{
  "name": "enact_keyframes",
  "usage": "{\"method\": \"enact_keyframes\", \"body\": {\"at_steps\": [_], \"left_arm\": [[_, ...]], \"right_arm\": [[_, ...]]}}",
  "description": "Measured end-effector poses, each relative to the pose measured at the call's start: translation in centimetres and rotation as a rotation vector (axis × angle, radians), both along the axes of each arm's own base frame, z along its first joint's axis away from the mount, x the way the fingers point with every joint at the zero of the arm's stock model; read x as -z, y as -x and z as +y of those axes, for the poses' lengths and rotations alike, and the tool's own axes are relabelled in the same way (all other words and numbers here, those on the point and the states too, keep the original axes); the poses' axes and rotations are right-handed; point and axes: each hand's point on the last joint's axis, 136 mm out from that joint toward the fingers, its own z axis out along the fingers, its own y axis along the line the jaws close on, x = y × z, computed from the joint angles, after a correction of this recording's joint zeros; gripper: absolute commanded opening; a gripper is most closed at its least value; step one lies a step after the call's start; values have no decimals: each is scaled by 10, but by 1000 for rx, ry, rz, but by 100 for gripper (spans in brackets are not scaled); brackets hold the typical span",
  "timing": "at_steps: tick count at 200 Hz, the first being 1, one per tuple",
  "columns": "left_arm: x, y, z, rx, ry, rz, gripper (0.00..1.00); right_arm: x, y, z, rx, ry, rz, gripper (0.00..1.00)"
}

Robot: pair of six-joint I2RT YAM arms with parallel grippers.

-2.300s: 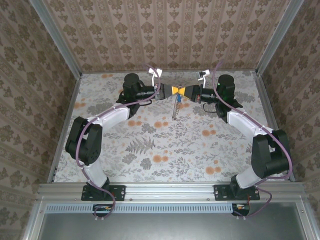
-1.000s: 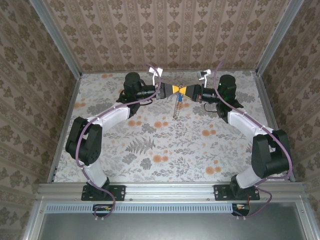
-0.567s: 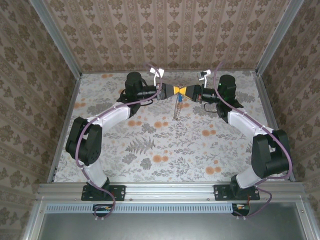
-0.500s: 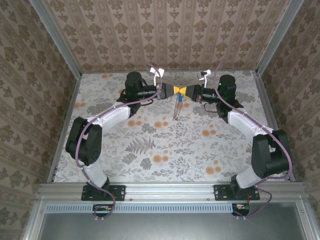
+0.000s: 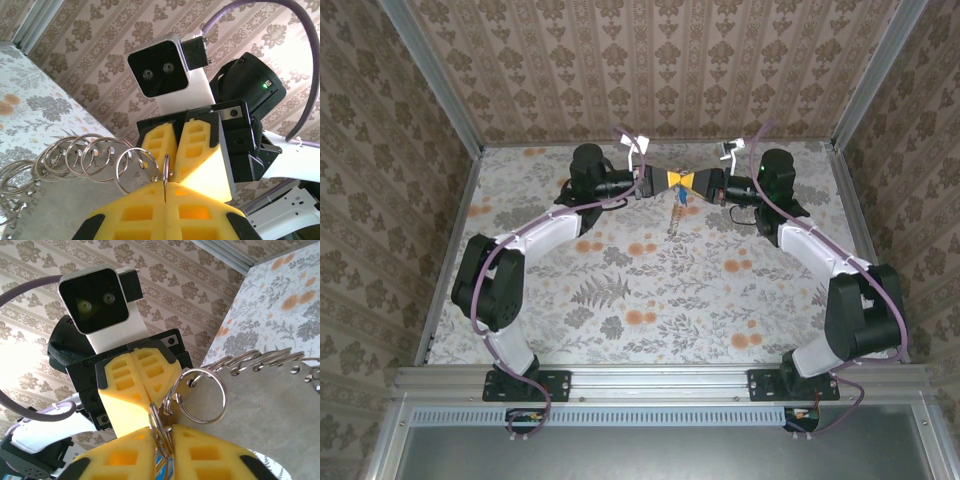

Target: Put the keys on the keyring

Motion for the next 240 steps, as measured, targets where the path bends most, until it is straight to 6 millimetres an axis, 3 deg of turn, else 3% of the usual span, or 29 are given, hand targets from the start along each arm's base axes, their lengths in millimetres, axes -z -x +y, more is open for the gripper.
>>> {"method": "enact_keyframes", "body": {"at_steps": [65,106,132,158,240], "left_arm": [[2,1,0,-9,13,-7,0],[6,1,1,-12,13,4,0],[5,0,1,-19,15,6,0],[6,0,1,-20,17,4,0],[3,0,2,-18,26,5,0]], "right_arm": [[-11,4,-6,19,0,-20,50],[-14,1,-27,92,1,-27,53],[-10,2,-34,125,3,-18,51],[-6,4,-35,127,-3,-6,33],[-7,10,-24,107,-21,-4,30]]}}
